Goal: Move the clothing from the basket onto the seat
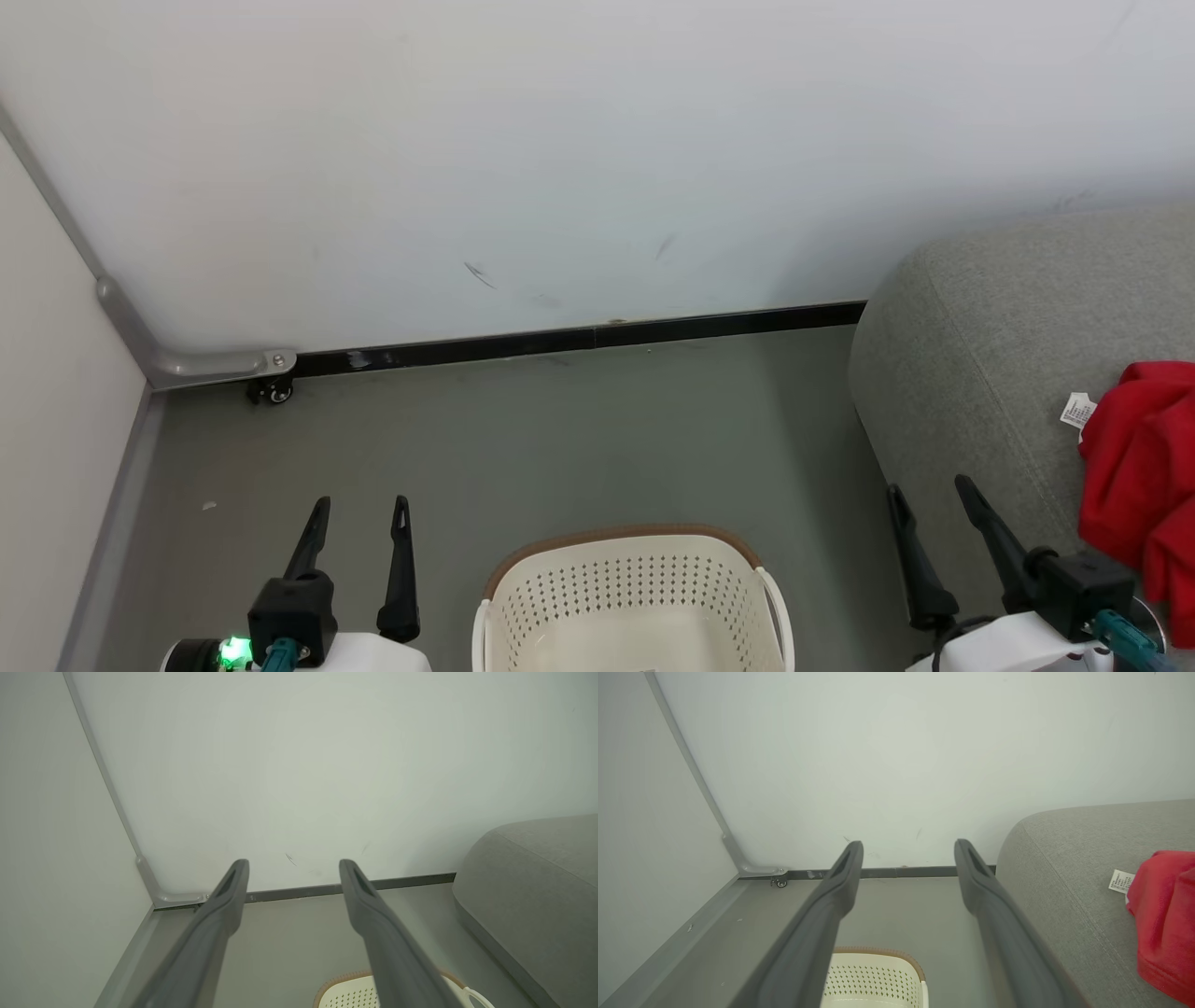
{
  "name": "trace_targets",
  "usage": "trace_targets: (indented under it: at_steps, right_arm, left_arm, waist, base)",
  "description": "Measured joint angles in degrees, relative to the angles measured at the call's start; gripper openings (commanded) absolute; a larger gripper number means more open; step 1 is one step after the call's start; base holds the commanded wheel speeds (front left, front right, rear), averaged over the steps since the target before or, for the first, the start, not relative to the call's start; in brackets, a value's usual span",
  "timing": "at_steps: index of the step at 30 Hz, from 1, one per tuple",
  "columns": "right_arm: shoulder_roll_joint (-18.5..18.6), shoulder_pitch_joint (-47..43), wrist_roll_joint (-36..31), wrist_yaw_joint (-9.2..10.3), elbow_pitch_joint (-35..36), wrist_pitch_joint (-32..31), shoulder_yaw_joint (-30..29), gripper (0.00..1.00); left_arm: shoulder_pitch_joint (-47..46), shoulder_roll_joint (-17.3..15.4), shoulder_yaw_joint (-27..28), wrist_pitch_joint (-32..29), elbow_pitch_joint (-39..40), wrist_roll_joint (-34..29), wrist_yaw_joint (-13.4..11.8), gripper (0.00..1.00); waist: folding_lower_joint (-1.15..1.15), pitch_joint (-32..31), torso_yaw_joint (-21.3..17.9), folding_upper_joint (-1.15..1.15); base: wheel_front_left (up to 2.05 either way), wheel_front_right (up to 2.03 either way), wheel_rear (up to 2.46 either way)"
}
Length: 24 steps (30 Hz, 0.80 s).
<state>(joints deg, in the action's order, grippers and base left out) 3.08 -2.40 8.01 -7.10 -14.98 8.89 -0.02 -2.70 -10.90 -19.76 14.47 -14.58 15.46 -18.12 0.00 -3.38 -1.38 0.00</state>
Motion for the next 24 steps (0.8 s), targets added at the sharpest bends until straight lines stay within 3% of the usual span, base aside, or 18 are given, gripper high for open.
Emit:
trace_targets:
  at_steps: [24]
  right_arm:
    - [-0.5,-1.8,-0.9,0.00,3.6,-1.8,-0.9,1.00]
  left_arm:
    - [0.1,0.3,0.1,0.0,-0.1,-0.8,-0.7,1.00]
  waist:
    - [0.00,1.2,-0.2,0.00]
  base:
    - [0.00,0.00,0.00]
